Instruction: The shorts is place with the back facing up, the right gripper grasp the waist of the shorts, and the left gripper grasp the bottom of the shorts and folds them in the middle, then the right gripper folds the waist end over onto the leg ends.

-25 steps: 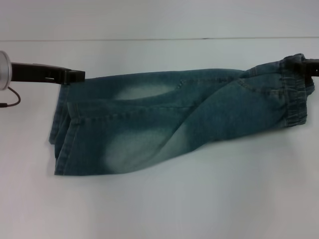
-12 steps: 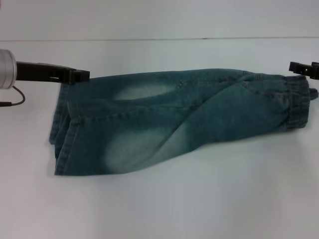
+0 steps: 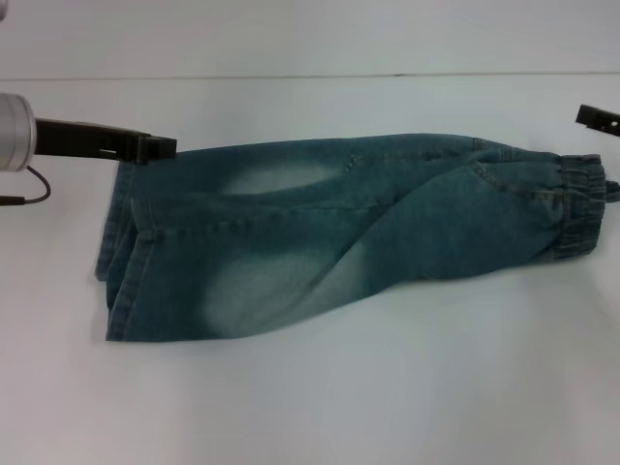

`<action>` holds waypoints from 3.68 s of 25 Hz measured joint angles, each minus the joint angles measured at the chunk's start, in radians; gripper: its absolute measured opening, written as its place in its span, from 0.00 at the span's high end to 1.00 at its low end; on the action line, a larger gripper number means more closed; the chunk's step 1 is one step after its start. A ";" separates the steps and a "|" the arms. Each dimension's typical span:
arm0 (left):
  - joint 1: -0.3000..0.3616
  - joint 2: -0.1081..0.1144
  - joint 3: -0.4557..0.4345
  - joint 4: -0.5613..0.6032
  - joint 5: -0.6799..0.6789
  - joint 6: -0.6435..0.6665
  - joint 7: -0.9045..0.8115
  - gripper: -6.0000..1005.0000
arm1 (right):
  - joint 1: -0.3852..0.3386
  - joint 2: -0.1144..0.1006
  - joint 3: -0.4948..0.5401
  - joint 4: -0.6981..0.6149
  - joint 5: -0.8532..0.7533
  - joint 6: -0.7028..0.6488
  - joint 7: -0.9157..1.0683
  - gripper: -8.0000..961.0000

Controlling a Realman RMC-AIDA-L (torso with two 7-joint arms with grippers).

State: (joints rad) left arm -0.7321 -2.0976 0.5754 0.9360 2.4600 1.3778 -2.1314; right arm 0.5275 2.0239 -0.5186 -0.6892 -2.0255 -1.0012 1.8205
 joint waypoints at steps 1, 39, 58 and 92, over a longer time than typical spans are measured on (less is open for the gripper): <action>0.000 0.002 0.000 0.001 0.000 0.000 -0.004 0.94 | -0.011 0.002 0.000 -0.009 0.017 -0.012 -0.003 0.08; -0.045 0.039 0.298 -0.035 0.292 -0.135 -0.184 0.38 | -0.053 0.021 -0.007 -0.052 0.116 -0.097 -0.035 0.08; -0.070 0.035 0.316 -0.100 0.292 -0.157 -0.183 0.38 | -0.044 0.020 -0.009 -0.052 0.112 -0.092 -0.038 0.08; -0.090 0.038 0.335 -0.142 0.295 -0.189 -0.195 0.76 | -0.041 0.021 -0.009 -0.052 0.113 -0.096 -0.047 0.09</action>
State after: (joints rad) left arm -0.8224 -2.0595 0.9105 0.7935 2.7552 1.1893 -2.3264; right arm 0.4866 2.0448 -0.5276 -0.7409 -1.9127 -1.0970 1.7731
